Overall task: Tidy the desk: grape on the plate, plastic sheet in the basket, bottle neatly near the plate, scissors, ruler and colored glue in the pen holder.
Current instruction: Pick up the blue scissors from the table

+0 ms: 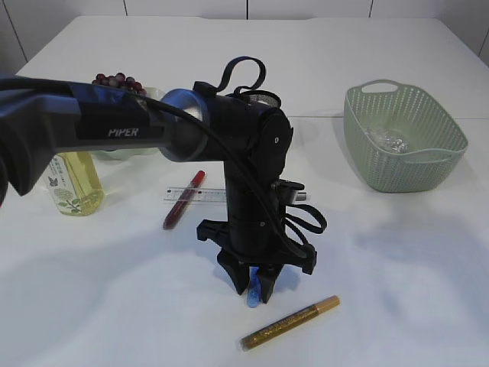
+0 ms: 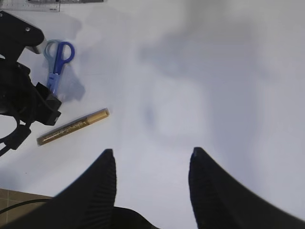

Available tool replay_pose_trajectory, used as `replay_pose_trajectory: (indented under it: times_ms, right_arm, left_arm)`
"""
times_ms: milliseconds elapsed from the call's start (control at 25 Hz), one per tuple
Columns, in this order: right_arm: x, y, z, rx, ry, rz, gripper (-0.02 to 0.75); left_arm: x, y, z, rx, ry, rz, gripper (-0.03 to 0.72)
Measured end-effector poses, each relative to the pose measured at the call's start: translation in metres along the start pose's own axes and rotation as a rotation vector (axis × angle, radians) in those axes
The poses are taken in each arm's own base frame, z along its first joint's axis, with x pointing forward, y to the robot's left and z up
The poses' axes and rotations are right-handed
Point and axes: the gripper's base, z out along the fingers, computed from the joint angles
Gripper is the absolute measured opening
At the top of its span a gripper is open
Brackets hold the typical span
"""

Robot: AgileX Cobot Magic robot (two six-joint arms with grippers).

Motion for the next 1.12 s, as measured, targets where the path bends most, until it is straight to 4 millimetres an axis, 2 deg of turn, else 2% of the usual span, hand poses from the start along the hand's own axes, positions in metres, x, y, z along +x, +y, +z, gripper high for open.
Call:
replay_pose_trajectory:
  times_ms: [1120]
  right_arm:
    - [0.0,0.0,0.0,0.0,0.0,0.0,0.398]
  left_arm:
    - [-0.0072,-0.0015,0.0029,-0.048,-0.081,-0.029,0.27]
